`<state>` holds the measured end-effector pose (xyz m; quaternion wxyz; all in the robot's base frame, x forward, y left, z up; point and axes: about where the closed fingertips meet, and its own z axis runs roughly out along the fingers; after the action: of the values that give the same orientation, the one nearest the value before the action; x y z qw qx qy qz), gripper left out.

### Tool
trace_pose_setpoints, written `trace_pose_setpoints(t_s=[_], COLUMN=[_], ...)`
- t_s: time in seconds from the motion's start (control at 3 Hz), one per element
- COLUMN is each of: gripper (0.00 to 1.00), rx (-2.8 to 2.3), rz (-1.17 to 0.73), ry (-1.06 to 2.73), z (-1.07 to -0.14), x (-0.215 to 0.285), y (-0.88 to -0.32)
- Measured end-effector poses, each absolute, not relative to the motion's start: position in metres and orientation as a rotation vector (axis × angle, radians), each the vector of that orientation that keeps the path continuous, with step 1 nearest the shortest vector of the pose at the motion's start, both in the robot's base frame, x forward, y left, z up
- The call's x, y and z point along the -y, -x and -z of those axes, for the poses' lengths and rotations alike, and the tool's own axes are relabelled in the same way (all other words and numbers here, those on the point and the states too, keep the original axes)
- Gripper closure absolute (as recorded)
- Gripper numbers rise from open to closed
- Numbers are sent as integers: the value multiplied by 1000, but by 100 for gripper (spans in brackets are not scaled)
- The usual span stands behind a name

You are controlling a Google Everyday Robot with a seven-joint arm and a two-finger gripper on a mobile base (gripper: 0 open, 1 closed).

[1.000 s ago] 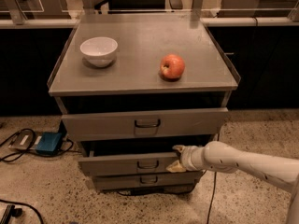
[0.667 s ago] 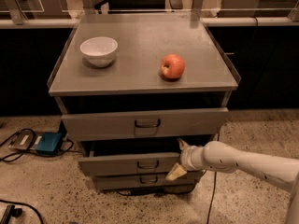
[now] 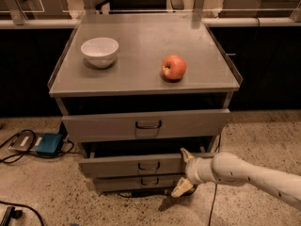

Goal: Open middle drawer

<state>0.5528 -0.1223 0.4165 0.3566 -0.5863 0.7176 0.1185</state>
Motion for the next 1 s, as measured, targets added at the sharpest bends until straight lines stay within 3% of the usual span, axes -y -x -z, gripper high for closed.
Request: trace_pose_setpoints(t_s=[0.33, 0.67, 1.0], gripper=[26, 57, 81], rx=[-1841, -1842, -1842], rz=[-355, -356, -356], ry=[1542, 1542, 1542], z=[-408, -407, -407], x=[131, 132, 132], y=[-521, -520, -520])
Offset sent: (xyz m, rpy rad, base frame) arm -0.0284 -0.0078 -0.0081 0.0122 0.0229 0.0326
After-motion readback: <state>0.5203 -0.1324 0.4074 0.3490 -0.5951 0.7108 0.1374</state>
